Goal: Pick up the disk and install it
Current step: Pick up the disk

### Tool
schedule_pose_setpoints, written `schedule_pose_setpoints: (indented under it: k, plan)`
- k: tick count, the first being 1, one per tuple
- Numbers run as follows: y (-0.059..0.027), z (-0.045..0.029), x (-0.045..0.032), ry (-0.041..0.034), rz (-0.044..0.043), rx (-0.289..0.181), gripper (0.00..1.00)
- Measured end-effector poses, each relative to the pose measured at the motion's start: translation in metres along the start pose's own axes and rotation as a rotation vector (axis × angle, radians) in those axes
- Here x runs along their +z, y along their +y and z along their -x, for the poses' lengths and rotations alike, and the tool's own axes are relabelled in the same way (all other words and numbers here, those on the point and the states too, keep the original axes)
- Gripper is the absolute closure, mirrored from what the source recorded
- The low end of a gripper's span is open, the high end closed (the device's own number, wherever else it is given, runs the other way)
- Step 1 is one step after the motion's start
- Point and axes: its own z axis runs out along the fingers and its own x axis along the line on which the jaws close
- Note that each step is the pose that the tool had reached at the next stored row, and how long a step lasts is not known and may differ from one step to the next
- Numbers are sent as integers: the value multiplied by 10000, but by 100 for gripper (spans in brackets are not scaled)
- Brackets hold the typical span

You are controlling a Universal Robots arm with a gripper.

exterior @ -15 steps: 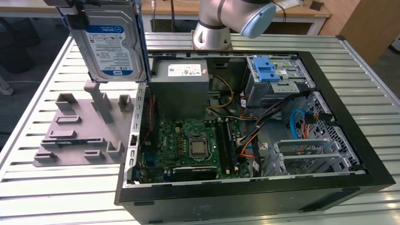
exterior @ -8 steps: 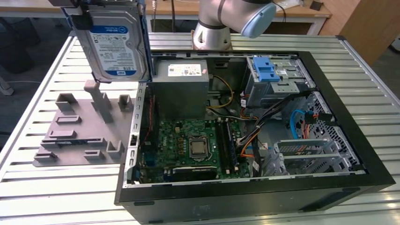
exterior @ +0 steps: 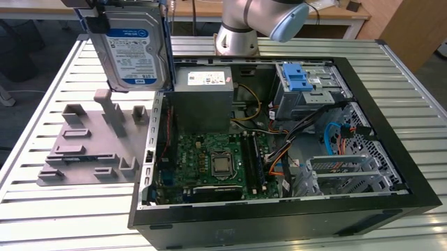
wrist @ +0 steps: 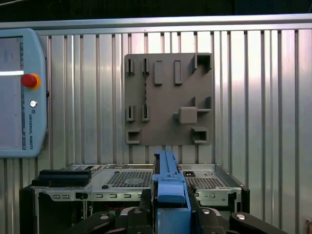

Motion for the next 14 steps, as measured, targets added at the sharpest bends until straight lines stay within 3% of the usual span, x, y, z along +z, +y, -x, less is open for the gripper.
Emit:
schedule_pose_setpoints:
  k: [14]
  plan:
    - [-198,5,6,-1,0,-16,64]
